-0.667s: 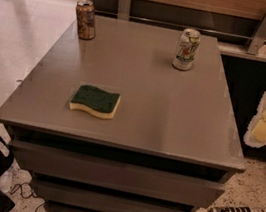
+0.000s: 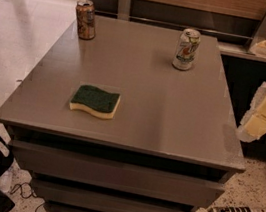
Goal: Move sponge near orange can
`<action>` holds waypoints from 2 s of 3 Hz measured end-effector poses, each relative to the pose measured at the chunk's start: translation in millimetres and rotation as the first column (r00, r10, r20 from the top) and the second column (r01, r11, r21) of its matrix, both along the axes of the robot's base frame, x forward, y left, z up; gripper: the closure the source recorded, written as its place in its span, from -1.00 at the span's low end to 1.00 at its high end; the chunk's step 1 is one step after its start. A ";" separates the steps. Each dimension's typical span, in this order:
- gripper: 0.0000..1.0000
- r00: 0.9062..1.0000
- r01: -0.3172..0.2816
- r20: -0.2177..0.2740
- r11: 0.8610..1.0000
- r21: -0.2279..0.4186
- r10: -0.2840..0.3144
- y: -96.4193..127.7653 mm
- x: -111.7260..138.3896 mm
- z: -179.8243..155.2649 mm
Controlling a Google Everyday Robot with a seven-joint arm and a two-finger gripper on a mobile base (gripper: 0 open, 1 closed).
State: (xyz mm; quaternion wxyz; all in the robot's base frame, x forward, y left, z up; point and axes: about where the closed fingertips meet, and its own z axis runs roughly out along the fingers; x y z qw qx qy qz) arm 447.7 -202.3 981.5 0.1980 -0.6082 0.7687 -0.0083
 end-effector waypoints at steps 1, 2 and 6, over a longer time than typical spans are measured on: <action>-1.00 0.998 -0.066 0.013 0.987 0.146 0.065 29.2 11.2 -3.1; -1.00 0.990 -0.139 0.025 0.945 0.297 0.138 71.5 17.6 -8.1; -1.00 0.981 -0.193 0.103 0.831 0.521 0.164 227.2 32.9 -20.9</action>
Offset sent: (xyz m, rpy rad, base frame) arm 0.0226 0.1207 -0.0090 0.5046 0.0045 0.2343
